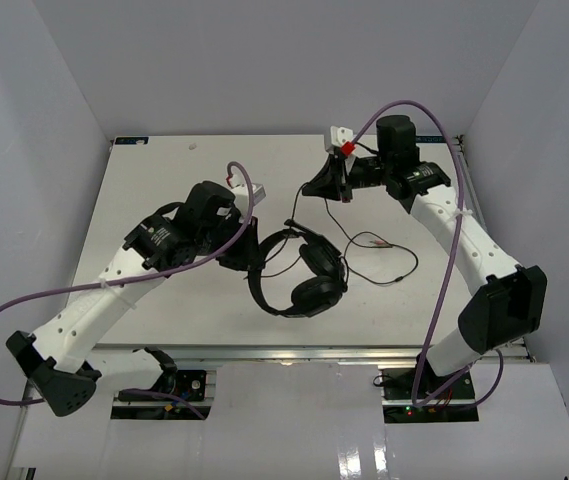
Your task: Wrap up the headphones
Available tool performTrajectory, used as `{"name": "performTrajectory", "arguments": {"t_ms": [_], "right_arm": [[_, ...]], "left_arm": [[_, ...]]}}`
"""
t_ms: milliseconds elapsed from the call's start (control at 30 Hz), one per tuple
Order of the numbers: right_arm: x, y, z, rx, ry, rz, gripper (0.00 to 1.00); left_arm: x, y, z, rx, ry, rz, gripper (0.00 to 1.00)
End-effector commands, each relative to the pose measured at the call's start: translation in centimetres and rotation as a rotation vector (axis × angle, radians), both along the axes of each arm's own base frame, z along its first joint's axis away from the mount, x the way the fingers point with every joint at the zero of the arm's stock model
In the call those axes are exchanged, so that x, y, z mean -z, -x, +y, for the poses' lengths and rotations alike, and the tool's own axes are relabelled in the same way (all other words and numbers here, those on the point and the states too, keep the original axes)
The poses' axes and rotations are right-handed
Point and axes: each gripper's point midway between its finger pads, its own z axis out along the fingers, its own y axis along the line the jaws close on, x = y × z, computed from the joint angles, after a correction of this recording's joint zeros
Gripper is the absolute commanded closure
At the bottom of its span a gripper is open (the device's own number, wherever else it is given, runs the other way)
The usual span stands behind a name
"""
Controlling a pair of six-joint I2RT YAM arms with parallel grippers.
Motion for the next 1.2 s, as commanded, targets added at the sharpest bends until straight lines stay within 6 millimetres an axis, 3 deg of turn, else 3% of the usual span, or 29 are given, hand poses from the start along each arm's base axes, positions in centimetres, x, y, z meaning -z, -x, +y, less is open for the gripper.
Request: {"name": "performTrajectory", "arguments": {"t_ms": [0,33,267,433,567,667,767,800,867,1000,1167], "right_arm": [[-0.9,-1.2,1.0,0.032,0.041,-0.066,0.92],[-2.5,-1.9,1.0,0.040,0.043,-0.133,0.92],[-5.2,-3.4,1.2,0.107,0.134,-0.321,0.92],[-7.1,-0.9,0.4,0.093,0.114,-0.412,0.92],[-8.1,3.1,-0.9,0.033,0.084,-0.520,0.92],[-7.3,6.3,-1.6,-0.028,0.094,-0.579,0.92],[-6.0,9.7,-2.2,-0.083,0.123,-0.608,0.92],[-4.8,10.3,-2.2,-0.101,0.145,-0.624,0.92],[-4.6,11.9,-2.5,-0.111,0.154,-0.665,0.92],[-4.4,13.1,-3.4,-0.104,0.172,-0.697,0.92],[-4.2,13.0,-4.7,-0.052,0.201,-0.749,0.92]], "left_arm": [[-2.4,-1.9,-1.4,0.044,0.019,-0.110,1.00],[-2.0,-2.3,-1.5,0.052,-0.002,-0.118,1.00],[0.3,-3.9,-1.6,0.040,-0.131,-0.163,1.00],[1.0,-5.7,-0.1,-0.049,-0.201,-0.230,1.00],[-0.5,-7.5,1.3,-0.167,-0.227,-0.311,1.00],[-2.0,-8.3,1.4,-0.224,-0.196,-0.358,1.00],[-2.0,-8.9,1.2,-0.254,-0.181,-0.364,1.00],[-1.9,-9.1,1.2,-0.265,-0.182,-0.363,1.00],[-1.4,-9.4,1.0,-0.280,-0.181,-0.348,1.00],[-1.4,-10.0,0.8,-0.312,-0.189,-0.347,1.00],[-1.9,-10.2,0.5,-0.303,-0.185,-0.350,1.00]]}}
